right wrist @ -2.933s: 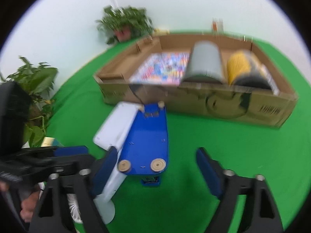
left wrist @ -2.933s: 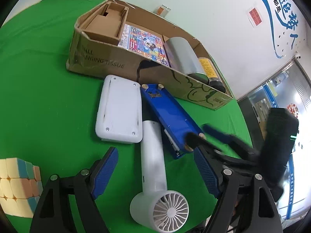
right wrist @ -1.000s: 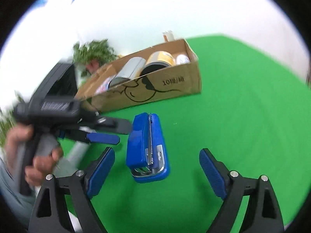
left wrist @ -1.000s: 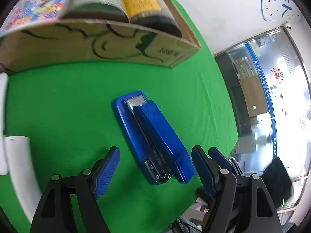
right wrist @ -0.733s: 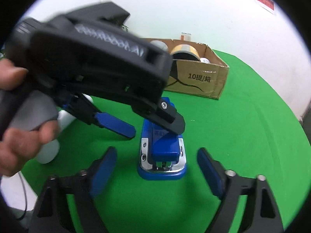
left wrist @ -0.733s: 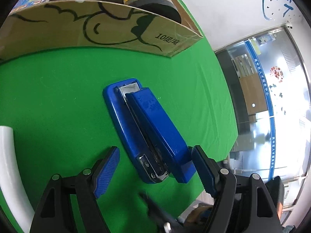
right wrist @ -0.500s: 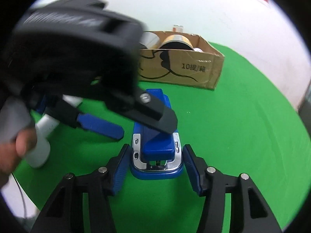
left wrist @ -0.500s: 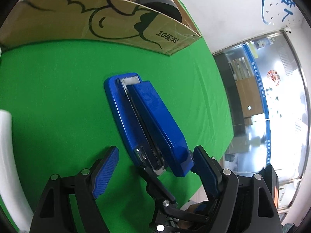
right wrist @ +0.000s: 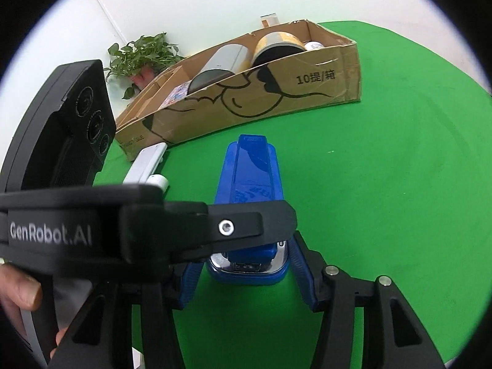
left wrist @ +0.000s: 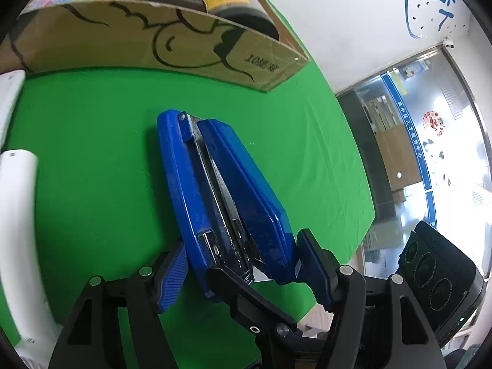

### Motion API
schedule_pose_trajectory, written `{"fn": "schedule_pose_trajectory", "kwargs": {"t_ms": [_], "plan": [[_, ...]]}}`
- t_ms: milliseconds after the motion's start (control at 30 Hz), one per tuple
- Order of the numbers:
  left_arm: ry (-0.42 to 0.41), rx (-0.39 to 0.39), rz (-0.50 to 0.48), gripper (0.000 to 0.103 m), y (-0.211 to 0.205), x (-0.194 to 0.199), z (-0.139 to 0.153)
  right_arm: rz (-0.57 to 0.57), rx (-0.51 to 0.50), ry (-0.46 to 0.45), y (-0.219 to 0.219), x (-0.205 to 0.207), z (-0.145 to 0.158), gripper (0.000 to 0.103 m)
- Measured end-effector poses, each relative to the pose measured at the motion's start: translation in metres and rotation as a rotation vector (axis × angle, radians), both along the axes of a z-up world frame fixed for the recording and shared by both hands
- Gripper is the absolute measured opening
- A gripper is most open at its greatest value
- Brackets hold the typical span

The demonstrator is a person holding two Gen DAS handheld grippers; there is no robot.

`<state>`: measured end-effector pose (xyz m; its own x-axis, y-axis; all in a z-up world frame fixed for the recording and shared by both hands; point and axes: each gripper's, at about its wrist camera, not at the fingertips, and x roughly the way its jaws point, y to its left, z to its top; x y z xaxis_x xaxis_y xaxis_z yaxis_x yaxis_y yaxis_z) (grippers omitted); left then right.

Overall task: Organize rigid objects
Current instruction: 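Carry the blue stapler into the box onto the board game and release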

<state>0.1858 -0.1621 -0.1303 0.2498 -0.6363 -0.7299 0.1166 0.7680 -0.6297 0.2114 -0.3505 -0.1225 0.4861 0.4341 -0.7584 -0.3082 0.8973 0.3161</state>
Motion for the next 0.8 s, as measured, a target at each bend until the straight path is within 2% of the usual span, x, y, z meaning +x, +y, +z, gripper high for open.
{"fn": "schedule_pose_trajectory", "kwargs": {"t_ms": [67,167,333,367,467,567,800], "plan": [[-0.014,-0.016,0.010,0.065,0.007,-0.002,0.006,0.009,-0.009,-0.025,0.008,-0.004,0.006,0.052],[-0.077,-0.014,0.021,0.065,0.022,-0.007,0.029,0.022,-0.021,-0.079,0.026,-0.002,0.023,0.051],[-0.190,-0.001,0.049,0.063,0.050,-0.010,0.078,0.052,-0.043,-0.194,0.054,0.004,0.059,0.051],[-0.211,0.005,0.055,0.063,0.056,-0.010,0.086,0.095,-0.027,-0.224,0.064,0.005,0.069,0.040],[-0.219,-0.045,0.097,0.063,0.084,-0.003,0.104,0.111,-0.023,-0.259,0.087,0.015,0.088,0.040],[-0.254,-0.034,0.127,0.063,0.107,0.001,0.118,0.143,-0.017,-0.288,0.111,0.027,0.098,0.040],[-0.276,-0.045,0.178,0.063,0.159,0.017,0.137,0.197,-0.010,-0.310,0.153,0.049,0.109,0.040]]}}
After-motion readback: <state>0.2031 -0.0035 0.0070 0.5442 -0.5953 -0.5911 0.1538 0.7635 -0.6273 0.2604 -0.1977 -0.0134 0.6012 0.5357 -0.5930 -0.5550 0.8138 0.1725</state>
